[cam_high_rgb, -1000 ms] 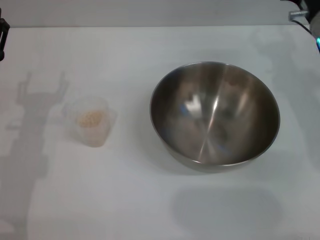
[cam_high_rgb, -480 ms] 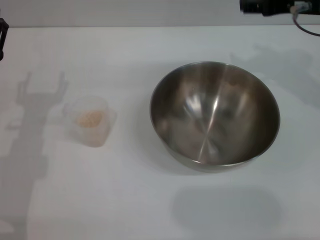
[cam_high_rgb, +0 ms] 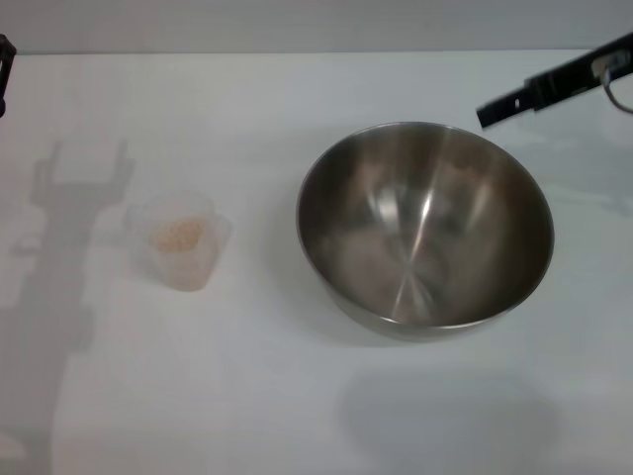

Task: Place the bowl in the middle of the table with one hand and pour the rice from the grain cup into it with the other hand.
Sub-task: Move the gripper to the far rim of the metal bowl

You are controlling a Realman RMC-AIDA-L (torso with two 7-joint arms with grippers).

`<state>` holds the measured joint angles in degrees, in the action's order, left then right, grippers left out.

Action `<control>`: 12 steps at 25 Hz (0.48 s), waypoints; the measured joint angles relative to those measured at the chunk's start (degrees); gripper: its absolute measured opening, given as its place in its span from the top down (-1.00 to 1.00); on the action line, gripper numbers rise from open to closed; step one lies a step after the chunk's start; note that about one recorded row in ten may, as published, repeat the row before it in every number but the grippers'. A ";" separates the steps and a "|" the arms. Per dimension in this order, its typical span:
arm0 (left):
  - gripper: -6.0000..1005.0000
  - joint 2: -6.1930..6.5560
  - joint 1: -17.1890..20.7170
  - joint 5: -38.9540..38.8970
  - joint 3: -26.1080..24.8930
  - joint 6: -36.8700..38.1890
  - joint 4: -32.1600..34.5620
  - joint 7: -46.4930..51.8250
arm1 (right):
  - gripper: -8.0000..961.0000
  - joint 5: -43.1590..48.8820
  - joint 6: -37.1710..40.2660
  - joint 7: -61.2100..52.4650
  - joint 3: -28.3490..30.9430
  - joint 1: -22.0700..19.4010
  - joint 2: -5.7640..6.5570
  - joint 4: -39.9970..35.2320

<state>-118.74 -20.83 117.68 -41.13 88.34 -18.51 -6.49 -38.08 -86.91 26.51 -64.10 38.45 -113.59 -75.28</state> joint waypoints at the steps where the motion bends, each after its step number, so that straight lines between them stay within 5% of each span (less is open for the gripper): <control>1: -0.68 0.00 -0.04 0.00 0.00 0.00 0.00 0.00 | -0.59 0.89 -0.36 0.42 0.02 0.82 0.14 1.96; 12: -0.68 0.01 -0.31 0.01 0.00 -0.01 -0.03 0.20 | -0.59 4.04 1.42 4.35 0.01 5.77 0.25 15.17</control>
<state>-118.73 -21.14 117.69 -41.13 88.34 -18.55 -6.29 -34.04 -85.49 30.86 -64.09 44.22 -113.34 -60.11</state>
